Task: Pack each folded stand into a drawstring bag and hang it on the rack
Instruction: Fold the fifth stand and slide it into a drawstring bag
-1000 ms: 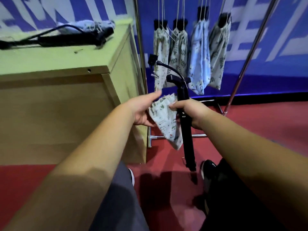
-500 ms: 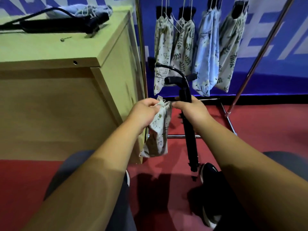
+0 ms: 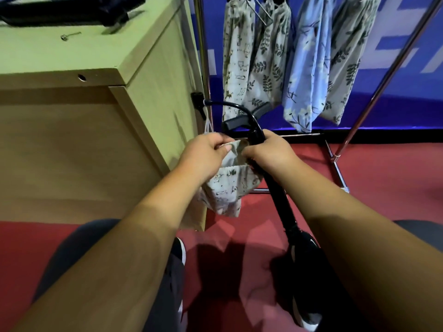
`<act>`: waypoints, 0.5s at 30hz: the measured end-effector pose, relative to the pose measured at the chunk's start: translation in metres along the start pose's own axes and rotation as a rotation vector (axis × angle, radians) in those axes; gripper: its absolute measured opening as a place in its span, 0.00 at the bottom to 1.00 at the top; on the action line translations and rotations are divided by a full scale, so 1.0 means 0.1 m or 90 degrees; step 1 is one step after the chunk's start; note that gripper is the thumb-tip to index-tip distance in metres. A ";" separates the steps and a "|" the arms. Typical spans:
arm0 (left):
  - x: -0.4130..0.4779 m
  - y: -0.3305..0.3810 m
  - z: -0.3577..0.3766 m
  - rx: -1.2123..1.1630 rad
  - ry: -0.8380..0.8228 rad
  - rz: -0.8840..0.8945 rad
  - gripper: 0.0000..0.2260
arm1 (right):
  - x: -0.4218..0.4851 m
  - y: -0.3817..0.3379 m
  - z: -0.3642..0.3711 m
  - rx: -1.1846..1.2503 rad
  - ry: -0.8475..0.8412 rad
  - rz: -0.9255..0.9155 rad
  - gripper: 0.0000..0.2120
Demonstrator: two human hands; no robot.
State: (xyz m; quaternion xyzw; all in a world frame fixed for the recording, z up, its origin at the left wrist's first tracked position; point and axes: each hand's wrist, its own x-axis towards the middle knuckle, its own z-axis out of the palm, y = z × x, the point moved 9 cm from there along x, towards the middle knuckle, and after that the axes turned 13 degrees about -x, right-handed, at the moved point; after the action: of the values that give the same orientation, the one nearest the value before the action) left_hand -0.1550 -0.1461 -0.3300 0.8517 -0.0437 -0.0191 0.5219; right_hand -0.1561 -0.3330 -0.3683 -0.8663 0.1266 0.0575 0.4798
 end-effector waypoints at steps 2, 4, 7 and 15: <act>-0.02 0.02 0.02 0.011 -0.012 0.010 0.07 | -0.01 0.03 0.05 -0.008 -0.009 0.006 0.11; -0.03 0.08 0.01 0.028 -0.030 0.037 0.07 | -0.01 0.05 0.03 -0.001 0.012 0.016 0.10; -0.02 0.08 -0.08 0.118 -0.032 0.042 0.10 | 0.04 0.07 -0.05 -0.009 0.055 0.024 0.11; -0.03 -0.23 -0.35 0.359 0.015 -0.082 0.05 | 0.03 0.09 -0.24 -0.024 0.072 0.030 0.10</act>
State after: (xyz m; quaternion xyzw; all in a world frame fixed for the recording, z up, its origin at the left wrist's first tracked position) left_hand -0.1545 -0.1044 -0.3346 0.9643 0.0128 -0.0297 0.2628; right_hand -0.1566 -0.3589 -0.3636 -0.8738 0.1723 0.0222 0.4542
